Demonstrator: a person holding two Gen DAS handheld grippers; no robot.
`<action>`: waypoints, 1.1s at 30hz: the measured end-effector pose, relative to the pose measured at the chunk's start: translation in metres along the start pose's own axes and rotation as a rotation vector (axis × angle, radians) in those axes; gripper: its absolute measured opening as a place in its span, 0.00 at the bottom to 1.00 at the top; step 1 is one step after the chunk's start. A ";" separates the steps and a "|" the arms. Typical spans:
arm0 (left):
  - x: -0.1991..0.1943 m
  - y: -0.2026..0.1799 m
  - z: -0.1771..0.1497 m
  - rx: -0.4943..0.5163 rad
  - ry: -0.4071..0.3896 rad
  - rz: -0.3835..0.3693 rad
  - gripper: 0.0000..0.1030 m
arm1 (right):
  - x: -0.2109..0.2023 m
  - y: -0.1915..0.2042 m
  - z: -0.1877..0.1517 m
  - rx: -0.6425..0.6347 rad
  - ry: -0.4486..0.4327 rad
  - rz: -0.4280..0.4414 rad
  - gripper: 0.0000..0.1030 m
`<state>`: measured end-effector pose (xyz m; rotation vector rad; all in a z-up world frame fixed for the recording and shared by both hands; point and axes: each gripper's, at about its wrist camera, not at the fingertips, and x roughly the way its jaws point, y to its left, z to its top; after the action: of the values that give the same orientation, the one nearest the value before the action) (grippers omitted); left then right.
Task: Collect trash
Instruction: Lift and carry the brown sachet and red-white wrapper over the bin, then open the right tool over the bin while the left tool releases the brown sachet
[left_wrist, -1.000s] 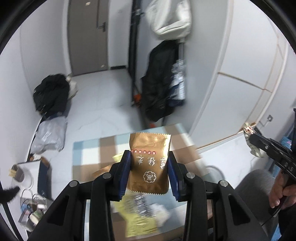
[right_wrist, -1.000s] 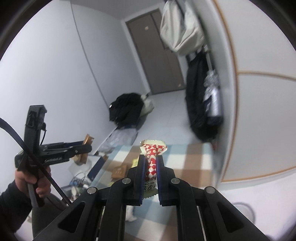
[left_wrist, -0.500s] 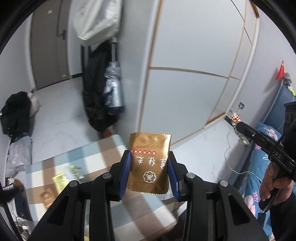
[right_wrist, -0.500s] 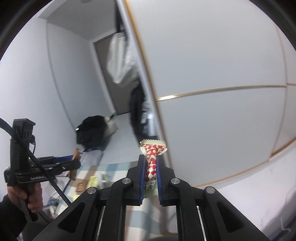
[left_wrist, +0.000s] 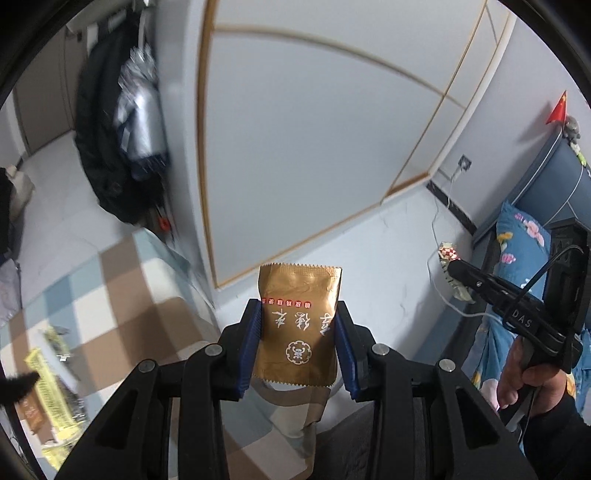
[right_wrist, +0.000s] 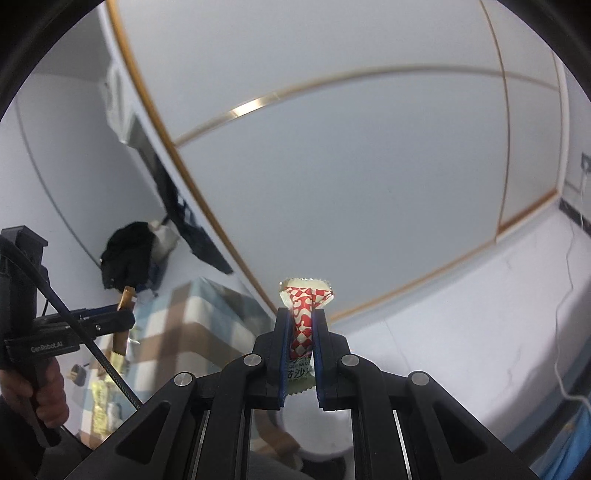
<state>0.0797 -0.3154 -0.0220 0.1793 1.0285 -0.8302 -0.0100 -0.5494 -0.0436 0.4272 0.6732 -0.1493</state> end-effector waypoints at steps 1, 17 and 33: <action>0.005 -0.003 -0.001 -0.003 0.014 -0.005 0.32 | 0.006 -0.005 -0.002 0.009 0.014 -0.003 0.10; 0.121 -0.021 -0.017 -0.041 0.318 -0.091 0.32 | 0.106 -0.071 -0.067 0.167 0.292 0.022 0.10; 0.175 -0.010 -0.028 -0.173 0.509 -0.103 0.32 | 0.175 -0.087 -0.117 0.231 0.472 0.084 0.11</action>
<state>0.0969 -0.4003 -0.1774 0.1962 1.5926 -0.8017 0.0357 -0.5776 -0.2652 0.7235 1.1057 -0.0447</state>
